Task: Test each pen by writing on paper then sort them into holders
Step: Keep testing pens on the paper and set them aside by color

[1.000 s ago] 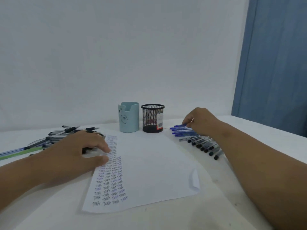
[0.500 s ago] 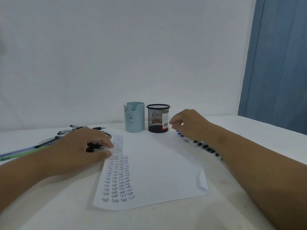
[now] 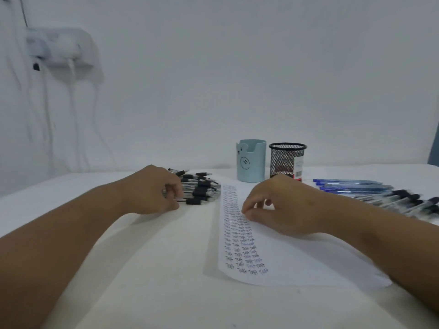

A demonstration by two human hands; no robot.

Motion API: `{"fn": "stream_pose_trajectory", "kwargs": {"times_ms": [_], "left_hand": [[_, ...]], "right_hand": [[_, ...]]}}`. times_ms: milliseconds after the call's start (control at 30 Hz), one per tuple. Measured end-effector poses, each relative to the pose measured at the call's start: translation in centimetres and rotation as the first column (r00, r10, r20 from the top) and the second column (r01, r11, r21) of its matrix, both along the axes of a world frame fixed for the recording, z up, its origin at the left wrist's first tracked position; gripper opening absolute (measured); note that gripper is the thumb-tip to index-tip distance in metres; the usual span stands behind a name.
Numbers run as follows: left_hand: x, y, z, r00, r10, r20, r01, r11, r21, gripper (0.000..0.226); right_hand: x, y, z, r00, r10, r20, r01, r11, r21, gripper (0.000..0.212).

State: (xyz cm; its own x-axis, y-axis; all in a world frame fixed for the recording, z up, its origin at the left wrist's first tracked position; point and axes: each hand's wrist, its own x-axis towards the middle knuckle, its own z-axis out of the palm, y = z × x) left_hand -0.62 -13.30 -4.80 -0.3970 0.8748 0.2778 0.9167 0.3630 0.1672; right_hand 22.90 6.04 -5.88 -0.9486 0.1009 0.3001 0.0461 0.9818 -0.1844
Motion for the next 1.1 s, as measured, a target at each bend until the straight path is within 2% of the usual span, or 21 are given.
{"fn": "stream_pose_trajectory", "kwargs": {"times_ms": [133, 200, 267, 333, 400, 467, 533, 600, 667, 700, 733, 833, 867, 933, 1100], "left_hand": [[-0.2, 0.6, -0.8, 1.000, 0.004, -0.014, -0.004, 0.999, 0.035, 0.022], [-0.3, 0.8, -0.8, 0.999, 0.017, -0.036, -0.017, 1.000, 0.004, 0.016], [0.1, 0.9, -0.6, 0.999, 0.032, 0.005, -0.032, 0.999, 0.042, 0.012], [1.2, 0.9, -0.2, 0.990, -0.005, 0.142, -0.029, 0.971, 0.237, 0.013], [2.9, 1.1, 0.7, 0.935, -0.117, 0.335, -0.070, 0.865, 0.497, 0.012], [4.6, 1.5, 1.5, 0.778, -0.311, 0.545, -0.164, 0.737, 0.655, 0.020], [6.1, 2.0, 1.9, 0.512, -0.539, 0.669, -0.268, 0.639, 0.721, 0.029], [7.3, 2.4, 1.7, 0.291, -0.659, 0.694, -0.336, 0.608, 0.719, 0.025], [7.9, 2.7, 1.2, 0.203, -0.680, 0.704, -0.332, 0.629, 0.703, 0.022], [7.9, 2.8, 0.9, 0.202, -0.667, 0.717, -0.315, 0.649, 0.692, 0.023], [7.9, 2.8, 0.7, 0.242, -0.632, 0.736, -0.287, 0.678, 0.677, 0.024], [7.8, 2.7, 0.0, 0.487, -0.455, 0.745, -0.178, 0.784, 0.595, 0.020], [7.8, 2.7, -0.1, 0.541, -0.418, 0.730, -0.159, 0.801, 0.577, 0.018], [8.0, 2.9, -0.4, 0.573, -0.411, 0.709, -0.141, 0.803, 0.579, 0.016], [8.6, 3.2, -0.7, 0.549, -0.454, 0.702, -0.130, 0.784, 0.607, 0.024]], "right_hand": [[0.2, 0.7, 0.1, 1.000, -0.011, -0.028, 0.010, 1.000, -0.018, 0.014], [0.1, 0.8, 0.0, 0.999, -0.013, -0.034, 0.012, 1.000, -0.013, 0.014], [0.1, 0.8, -0.1, 0.999, -0.015, -0.046, 0.014, 1.000, -0.022, 0.014], [0.1, 0.7, -0.1, 0.997, -0.014, -0.077, 0.010, 0.999, -0.048, 0.013], [0.0, 0.5, -0.2, 0.993, -0.019, -0.120, 0.010, 0.997, -0.076, 0.014], [-0.1, 0.3, -0.3, 0.985, -0.041, -0.165, 0.018, 0.990, -0.143, 0.015], [-0.3, -0.2, -0.3, 0.980, -0.066, -0.189, -0.010, 0.928, -0.372, 0.015], [-0.4, -0.6, -0.2, 0.976, -0.074, -0.204, -0.088, 0.727, -0.681, 0.022], [-0.4, -0.8, 0.1, 0.969, -0.102, -0.226, -0.148, 0.494, -0.857, 0.028], [-0.4, -0.8, 0.4, 0.962, -0.122, -0.245, -0.178, 0.401, -0.898, 0.028], [-0.2, -0.7, 0.7, 0.953, -0.147, -0.266, -0.207, 0.326, -0.922, 0.029], [0.1, -0.4, 1.5, 0.935, -0.208, -0.288, -0.253, 0.179, -0.951, 0.032], [0.2, -0.4, 1.6, 0.935, -0.216, -0.281, -0.254, 0.143, -0.957, 0.033], [0.3, -0.6, 1.8, 0.939, -0.217, -0.268, -0.257, 0.079, -0.963, 0.032], [0.1, -0.7, 1.8, 0.949, -0.190, -0.250, -0.275, -0.120, -0.954, 0.024]]}}
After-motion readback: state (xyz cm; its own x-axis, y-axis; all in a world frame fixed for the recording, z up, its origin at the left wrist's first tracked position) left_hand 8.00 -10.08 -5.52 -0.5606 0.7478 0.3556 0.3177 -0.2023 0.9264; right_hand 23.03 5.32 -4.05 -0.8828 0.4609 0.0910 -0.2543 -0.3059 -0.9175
